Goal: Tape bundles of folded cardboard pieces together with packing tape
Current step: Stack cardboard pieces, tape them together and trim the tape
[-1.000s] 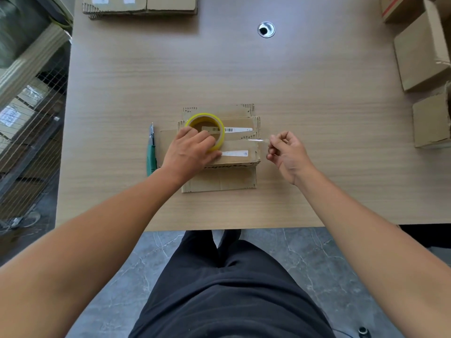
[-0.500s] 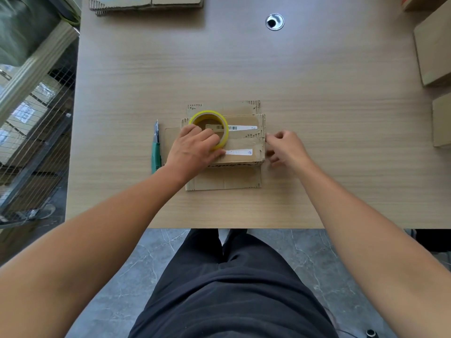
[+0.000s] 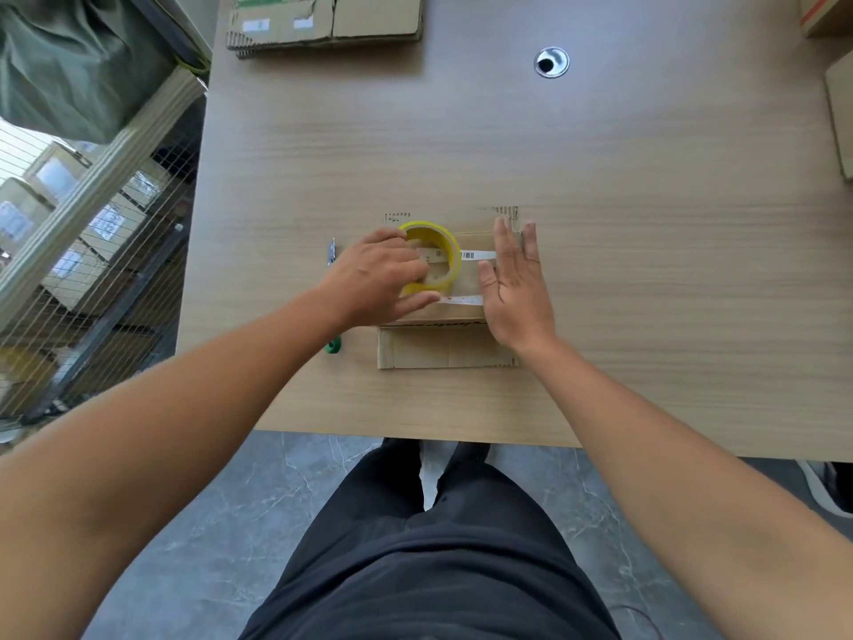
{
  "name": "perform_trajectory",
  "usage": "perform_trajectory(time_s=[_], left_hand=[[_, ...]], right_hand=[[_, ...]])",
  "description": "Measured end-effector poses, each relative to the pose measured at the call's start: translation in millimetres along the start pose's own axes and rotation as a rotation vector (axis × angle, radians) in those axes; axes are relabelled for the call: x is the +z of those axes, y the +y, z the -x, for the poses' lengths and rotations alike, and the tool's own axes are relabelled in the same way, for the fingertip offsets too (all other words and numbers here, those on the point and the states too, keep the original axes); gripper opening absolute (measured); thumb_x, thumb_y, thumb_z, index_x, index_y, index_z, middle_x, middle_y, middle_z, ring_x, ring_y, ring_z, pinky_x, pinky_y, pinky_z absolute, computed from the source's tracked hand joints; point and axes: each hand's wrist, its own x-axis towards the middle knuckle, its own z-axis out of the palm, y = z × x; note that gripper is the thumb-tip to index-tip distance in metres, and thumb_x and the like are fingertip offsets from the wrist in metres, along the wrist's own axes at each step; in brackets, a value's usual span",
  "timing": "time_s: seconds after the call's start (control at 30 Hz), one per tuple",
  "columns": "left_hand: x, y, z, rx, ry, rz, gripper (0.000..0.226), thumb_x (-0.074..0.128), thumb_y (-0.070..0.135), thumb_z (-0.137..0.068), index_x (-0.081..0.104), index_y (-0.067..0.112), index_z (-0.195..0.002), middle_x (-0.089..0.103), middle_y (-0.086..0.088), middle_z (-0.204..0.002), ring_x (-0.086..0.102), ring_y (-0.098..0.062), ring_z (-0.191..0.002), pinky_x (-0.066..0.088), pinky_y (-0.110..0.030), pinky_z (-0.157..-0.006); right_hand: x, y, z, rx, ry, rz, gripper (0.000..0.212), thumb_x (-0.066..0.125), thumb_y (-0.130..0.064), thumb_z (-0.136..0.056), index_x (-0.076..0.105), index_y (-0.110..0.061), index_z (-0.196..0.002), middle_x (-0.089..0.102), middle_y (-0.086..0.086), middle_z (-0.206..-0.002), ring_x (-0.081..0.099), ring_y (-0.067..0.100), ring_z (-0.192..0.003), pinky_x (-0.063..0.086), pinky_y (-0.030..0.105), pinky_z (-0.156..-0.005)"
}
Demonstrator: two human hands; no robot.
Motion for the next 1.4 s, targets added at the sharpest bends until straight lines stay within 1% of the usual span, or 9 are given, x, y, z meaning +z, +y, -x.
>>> perform_trajectory(time_s=[0.1, 0.23, 0.43, 0.7, 0.97, 1.1, 1.23, 1.33, 1.4], left_hand=[[-22, -4, -10, 0.009, -0.118, 0.088, 0.045, 0.047, 0.052, -0.098, 0.065, 0.016, -0.076, 0.063, -0.004, -0.067, 0.062, -0.03, -0.072, 0.049, -0.038, -0.097], [-41, -20, -12, -0.22, -0.243, 0.155, 0.052, 0.039, 0.063, -0.094, 0.054, 0.023, -0.065, 0.046, 0.007, -0.052, 0.05, -0.025, -0.056, 0.034, -0.031, -0.053], [-44, -76, 39, -0.443, -0.31, 0.173, 0.043, 0.058, 0.064, -0.089, 0.067, 0.024, -0.075, 0.054, 0.009, -0.061, 0.055, -0.021, -0.065, 0.028, -0.023, -0.051], [0, -84, 36, -0.562, -0.342, 0.192, 0.042, 0.06, 0.067, -0.086, 0.062, 0.026, -0.08, 0.053, 0.008, -0.071, 0.052, -0.02, -0.077, 0.036, -0.032, -0.062], [13, -92, 19, -0.452, -0.397, 0.097, 0.043, 0.055, 0.068, -0.089, 0.057, 0.025, -0.086, 0.063, 0.001, -0.086, 0.055, -0.022, -0.082, 0.041, -0.033, -0.067], [17, -99, 10, -0.288, -0.27, 0.114, 0.052, 0.056, 0.06, -0.093, 0.046, 0.036, -0.139, 0.057, 0.006, -0.131, 0.064, -0.025, -0.098, 0.044, -0.034, -0.075], [17, -120, -24, -0.053, -0.249, 0.044, 0.048, 0.045, 0.056, -0.1, 0.036, 0.054, -0.147, 0.04, 0.014, -0.154, 0.062, -0.023, -0.103, 0.041, -0.034, -0.082], [17, -140, -48, 0.101, -0.224, 0.049, 0.041, 0.049, 0.05, -0.101, 0.05, 0.048, -0.142, 0.049, 0.011, -0.15, 0.064, -0.021, -0.106, 0.04, -0.034, -0.083], [22, -147, -60, 0.126, -0.181, 0.044, 0.039, 0.051, 0.048, -0.101, 0.054, 0.046, -0.14, 0.052, 0.01, -0.147, 0.064, -0.021, -0.107, 0.041, -0.035, -0.083]], right_hand=[[1, -3, 0, 0.022, -0.013, 0.043, 0.065, 0.013, -0.049, -0.107, 0.006, -0.018, -0.163, 0.003, -0.004, -0.172, -0.016, 0.017, -0.156, 0.004, 0.039, -0.128], [1, -3, 0, 0.044, -0.028, 0.142, 0.068, 0.005, -0.055, -0.104, 0.003, -0.02, -0.163, -0.002, -0.004, -0.171, -0.018, 0.017, -0.156, -0.005, 0.036, -0.128], [3, -9, -1, 0.116, -0.085, 0.245, 0.069, 0.01, -0.063, -0.103, -0.002, -0.029, -0.162, -0.011, -0.003, -0.171, -0.026, 0.014, -0.152, -0.008, 0.038, -0.127], [1, -14, -1, 0.187, -0.113, 0.39, 0.08, 0.004, -0.08, -0.092, -0.01, -0.04, -0.16, -0.019, -0.006, -0.169, -0.028, 0.016, -0.152, -0.004, 0.043, -0.127], [2, -22, -6, 0.323, -0.102, 0.426, 0.075, 0.014, -0.078, -0.094, -0.008, -0.047, -0.159, -0.019, -0.009, -0.169, -0.023, 0.02, -0.154, -0.002, 0.048, -0.127], [4, -24, -17, 0.392, -0.031, 0.429, 0.081, 0.016, -0.085, -0.09, -0.004, -0.047, -0.159, -0.014, -0.007, -0.17, -0.019, 0.021, -0.156, -0.001, 0.05, -0.126], [-2, -12, -45, 0.373, 0.057, 0.391, 0.08, 0.022, -0.081, -0.091, 0.007, -0.045, -0.16, -0.003, -0.005, -0.171, -0.013, 0.022, -0.157, 0.0, 0.053, -0.126], [-14, -4, -59, 0.249, 0.18, 0.353, 0.074, 0.026, -0.07, -0.096, 0.018, -0.036, -0.162, 0.008, 0.003, -0.171, -0.007, 0.025, -0.158, -0.002, 0.053, -0.126], [-14, -8, -54, -0.046, 0.348, 0.423, 0.065, 0.042, -0.052, -0.101, 0.038, -0.019, -0.156, 0.026, 0.01, -0.167, 0.01, 0.031, -0.157, 0.003, 0.055, -0.126]])
